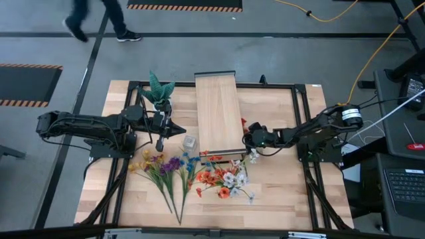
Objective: Pick and place flowers into a vace then onto a shelf
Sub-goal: Put the orange flowers into the green vase
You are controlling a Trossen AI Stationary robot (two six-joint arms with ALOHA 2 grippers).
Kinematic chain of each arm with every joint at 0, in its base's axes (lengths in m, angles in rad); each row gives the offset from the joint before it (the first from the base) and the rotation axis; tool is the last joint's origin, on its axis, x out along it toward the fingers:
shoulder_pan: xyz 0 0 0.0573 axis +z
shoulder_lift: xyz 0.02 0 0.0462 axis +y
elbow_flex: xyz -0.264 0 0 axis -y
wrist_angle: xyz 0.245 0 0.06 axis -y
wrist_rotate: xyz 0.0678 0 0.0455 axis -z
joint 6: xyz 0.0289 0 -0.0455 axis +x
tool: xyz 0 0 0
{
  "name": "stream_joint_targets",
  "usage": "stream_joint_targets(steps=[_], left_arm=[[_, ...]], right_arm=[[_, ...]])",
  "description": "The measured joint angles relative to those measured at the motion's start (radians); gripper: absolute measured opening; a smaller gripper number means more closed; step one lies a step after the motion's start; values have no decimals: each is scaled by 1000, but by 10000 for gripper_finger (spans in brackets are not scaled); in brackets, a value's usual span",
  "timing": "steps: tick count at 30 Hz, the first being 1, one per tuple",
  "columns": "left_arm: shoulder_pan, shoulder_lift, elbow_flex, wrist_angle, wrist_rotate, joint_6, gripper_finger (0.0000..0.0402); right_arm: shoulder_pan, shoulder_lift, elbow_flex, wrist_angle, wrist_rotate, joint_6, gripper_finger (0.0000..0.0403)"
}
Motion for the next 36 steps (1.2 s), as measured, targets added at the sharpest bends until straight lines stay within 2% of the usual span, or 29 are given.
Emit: stream_joint_targets(steps=[5,12,21,31,36], left_arm=[[0,0,0,-4,0,0,3],[0,0,0,-24,0,0,3],[0,0,0,-25,0,0,3],[0,0,0,-26,0,-1,3],[0,0,0,-26,0,-1,3]], right_arm=[[-5,11,2,-27,8,26,133],[-5,11,2,-87,55,53,13],[-3,-22,1,-145,84,77,4],[-5,-225,-9,-516,266,155,2],[-5,-328,-7,-581,274,133,6]])
